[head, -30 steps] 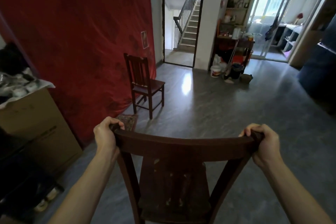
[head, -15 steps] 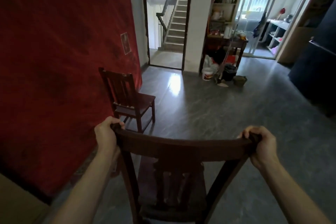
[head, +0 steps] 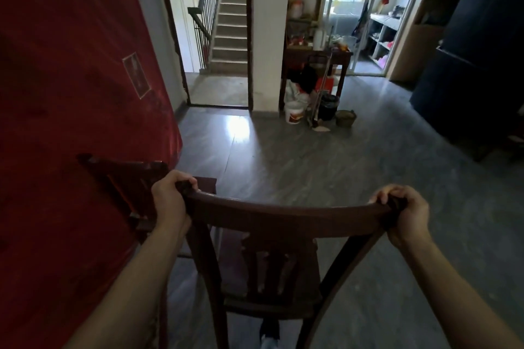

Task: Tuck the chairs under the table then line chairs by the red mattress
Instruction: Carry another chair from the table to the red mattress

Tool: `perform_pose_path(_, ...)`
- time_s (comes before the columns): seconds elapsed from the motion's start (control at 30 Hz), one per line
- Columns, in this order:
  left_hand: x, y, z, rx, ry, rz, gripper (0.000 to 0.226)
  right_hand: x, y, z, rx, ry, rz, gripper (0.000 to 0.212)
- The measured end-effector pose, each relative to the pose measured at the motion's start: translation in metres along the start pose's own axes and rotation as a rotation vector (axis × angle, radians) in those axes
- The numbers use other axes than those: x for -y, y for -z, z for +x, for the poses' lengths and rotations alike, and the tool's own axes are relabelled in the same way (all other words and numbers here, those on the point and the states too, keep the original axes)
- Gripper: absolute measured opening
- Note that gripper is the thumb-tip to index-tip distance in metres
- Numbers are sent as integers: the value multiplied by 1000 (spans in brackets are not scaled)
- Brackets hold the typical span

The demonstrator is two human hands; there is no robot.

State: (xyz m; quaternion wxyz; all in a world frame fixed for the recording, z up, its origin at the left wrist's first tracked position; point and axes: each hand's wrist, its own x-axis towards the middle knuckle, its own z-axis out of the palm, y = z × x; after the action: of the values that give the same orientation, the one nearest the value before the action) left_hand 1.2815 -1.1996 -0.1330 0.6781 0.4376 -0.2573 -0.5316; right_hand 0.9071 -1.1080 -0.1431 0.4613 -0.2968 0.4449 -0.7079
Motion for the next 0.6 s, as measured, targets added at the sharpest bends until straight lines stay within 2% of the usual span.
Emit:
perform_pose_path(0.27, 49, -68, 193, 12, -1, 76, 20, -64, -32, 182, -52, 73, -28, 50)
perform_pose_path(0.4, 72, -77, 257, 41, 13, 103, 29, -91, -44, 239, -43, 72, -96, 35)
perform_pose_path(0.5, 88, -83, 293, 85, 18, 123, 25, -114, -45, 272, -45, 67, -122, 30)
perform_pose_path(0.6, 106, -78, 323, 96, 12, 143, 38, -139, -44, 290, -40, 57, -136, 26)
